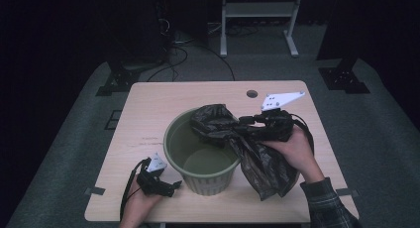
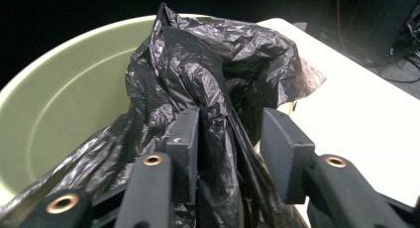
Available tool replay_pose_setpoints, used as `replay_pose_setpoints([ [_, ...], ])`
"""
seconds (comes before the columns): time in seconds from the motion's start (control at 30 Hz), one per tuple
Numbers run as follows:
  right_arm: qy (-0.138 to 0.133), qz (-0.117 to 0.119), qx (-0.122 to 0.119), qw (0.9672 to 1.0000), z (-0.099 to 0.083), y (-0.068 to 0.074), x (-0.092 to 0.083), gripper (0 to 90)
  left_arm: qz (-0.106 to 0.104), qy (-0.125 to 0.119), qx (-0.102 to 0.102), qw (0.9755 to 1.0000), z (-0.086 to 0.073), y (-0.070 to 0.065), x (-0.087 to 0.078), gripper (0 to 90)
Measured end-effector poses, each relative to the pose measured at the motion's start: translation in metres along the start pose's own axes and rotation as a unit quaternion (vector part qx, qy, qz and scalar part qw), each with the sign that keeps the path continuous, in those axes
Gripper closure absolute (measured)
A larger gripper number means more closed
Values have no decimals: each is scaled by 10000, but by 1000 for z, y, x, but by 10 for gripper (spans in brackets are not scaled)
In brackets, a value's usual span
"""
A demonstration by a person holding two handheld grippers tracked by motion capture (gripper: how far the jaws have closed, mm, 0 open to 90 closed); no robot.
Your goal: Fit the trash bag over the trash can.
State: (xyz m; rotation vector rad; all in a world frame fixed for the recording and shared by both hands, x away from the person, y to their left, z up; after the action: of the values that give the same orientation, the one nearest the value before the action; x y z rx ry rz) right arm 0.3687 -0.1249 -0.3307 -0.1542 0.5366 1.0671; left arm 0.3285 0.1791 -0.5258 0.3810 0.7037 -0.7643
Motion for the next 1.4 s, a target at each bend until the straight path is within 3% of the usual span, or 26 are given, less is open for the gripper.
replay_pose_setpoints([
  [0.07,-86,104,47,9999,0,0,-4,569,1,-2,-2,10000,0,0,0,0],
  [0.33,-303,77,95,9995,0,-1,-20,531,-2,0,-6,10000,0,0,0,0],
  [0.43,-266,85,97,9996,-2,-1,-20,600,-2,-1,-5,10000,0,0,0,0],
  [0.5,-85,-161,-36,9998,-6,-3,-16,758,-1,-1,-7,10000,0,0,0,0],
  [0.6,6,-382,-95,9992,-8,-9,-13,819,-2,-1,-4,10000,0,0,0,0],
  [0.7,38,-498,-61,9987,-8,-16,-10,799,-2,-2,-5,10000,0,0,0,0],
  [0.83,74,-594,60,9982,-6,-26,-5,692,6,1,-12,10000,0,0,0,0],
  [1.0,-211,-625,145,9977,-2,-28,-20,655,16,-1,-23,10000,0,0,0,0],
  [1.13,-573,-491,215,9969,9,-22,-36,626,18,-3,-25,10000,0,0,0,0],
  [1.2,-777,-302,197,9963,20,-14,-38,616,17,-3,-26,10000,0,0,0,0],
  [1.4,-776,228,33,9967,52,12,-8,585,17,-5,-26,10000,0,0,0,0],
])
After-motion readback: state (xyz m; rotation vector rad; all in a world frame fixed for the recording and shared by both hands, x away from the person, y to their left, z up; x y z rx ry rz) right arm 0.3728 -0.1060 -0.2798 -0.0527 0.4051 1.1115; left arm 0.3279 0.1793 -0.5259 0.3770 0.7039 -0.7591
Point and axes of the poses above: each handheld gripper's, and its own axes: x roughly forward along the jaws, z roughly out of its top, y roughly to its left, the point moved 6 cm from there along x, roughly forward along the jaws, and after that the axes turned 4 degrees about x, right-handed, at the moved point
